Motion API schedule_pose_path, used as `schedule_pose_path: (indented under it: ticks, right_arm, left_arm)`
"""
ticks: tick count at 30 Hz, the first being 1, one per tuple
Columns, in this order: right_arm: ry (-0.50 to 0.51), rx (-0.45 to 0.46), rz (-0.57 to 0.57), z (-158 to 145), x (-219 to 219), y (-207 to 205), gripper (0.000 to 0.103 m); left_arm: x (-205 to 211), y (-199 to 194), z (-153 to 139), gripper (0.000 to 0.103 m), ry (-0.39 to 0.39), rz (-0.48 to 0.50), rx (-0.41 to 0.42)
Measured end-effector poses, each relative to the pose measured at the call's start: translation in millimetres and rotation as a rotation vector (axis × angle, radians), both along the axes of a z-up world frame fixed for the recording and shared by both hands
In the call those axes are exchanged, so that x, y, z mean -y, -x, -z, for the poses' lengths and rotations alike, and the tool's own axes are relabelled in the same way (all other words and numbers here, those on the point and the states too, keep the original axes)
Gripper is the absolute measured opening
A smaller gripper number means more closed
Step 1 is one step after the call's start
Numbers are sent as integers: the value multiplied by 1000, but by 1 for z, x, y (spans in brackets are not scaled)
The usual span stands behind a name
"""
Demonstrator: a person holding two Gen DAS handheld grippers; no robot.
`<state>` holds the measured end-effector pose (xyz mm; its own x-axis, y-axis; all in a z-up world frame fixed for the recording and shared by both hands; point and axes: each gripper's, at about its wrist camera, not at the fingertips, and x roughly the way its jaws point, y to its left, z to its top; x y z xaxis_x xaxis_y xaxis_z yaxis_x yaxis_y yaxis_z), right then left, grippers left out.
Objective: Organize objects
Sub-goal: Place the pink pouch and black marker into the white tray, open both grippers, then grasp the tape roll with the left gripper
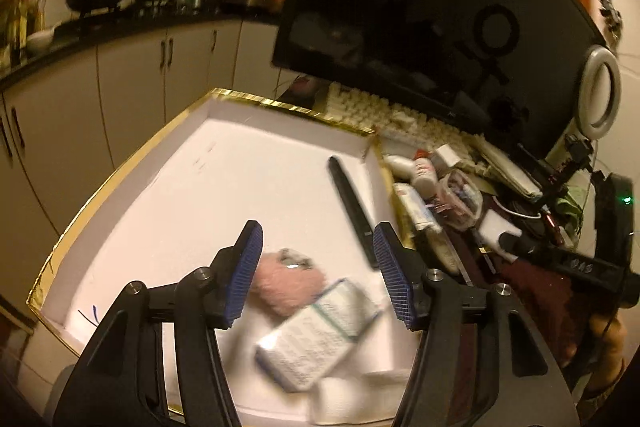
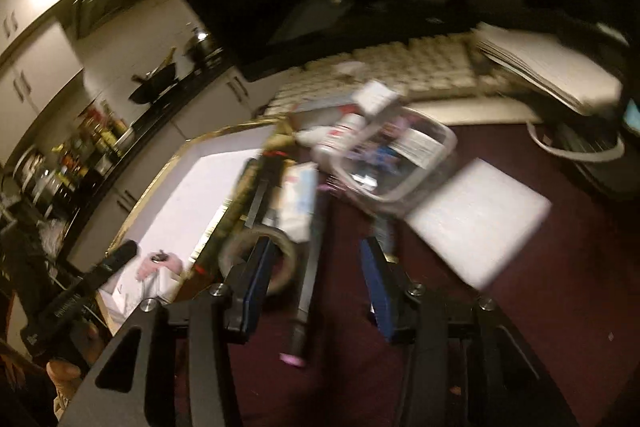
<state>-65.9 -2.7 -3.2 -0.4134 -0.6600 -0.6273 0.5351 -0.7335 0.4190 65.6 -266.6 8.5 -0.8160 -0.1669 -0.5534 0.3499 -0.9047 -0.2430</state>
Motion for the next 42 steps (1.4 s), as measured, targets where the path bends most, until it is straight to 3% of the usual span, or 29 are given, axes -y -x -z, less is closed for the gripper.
schedule_pose_path:
  ticks: [6, 11, 13, 17, 23, 27, 30, 32, 34, 42]
  right_arm:
    - [-8, 10, -17, 8, -11, -3, 46]
    - [2, 8, -31, 10, -10, -8, 46]
    - [5, 0, -32, 10, -12, -9, 46]
    - [15, -9, -20, 8, -19, -6, 46]
    - [23, -9, -4, 9, -28, -3, 46]
    - [19, -15, -13, 9, -27, -4, 46]
    - [21, -12, -20, 10, -26, -5, 46]
    - [21, -12, -25, 10, -25, -5, 46]
    - [21, -18, -29, 9, -24, -6, 46]
    - [21, -32, -27, 4, -22, -6, 46]
  left_arm:
    - [-46, 12, -18, 58, 57, 96, -6]
    - [-75, 27, -18, 58, -93, 146, 20]
    - [-86, 32, -16, 58, -114, 130, 32]
    - [-105, 47, -2, 58, -75, 38, 100]
    - [-102, 64, 21, 58, -106, -49, 169]
    - [-96, 72, 24, 58, -114, -94, 171]
    - [-92, 78, 24, 46, -119, -129, 170]
    - [-92, 85, 27, 27, -101, -140, 190]
    - [-90, 86, 29, 17, -81, -151, 197]
    - [-93, 76, 25, 13, -93, -70, 169]
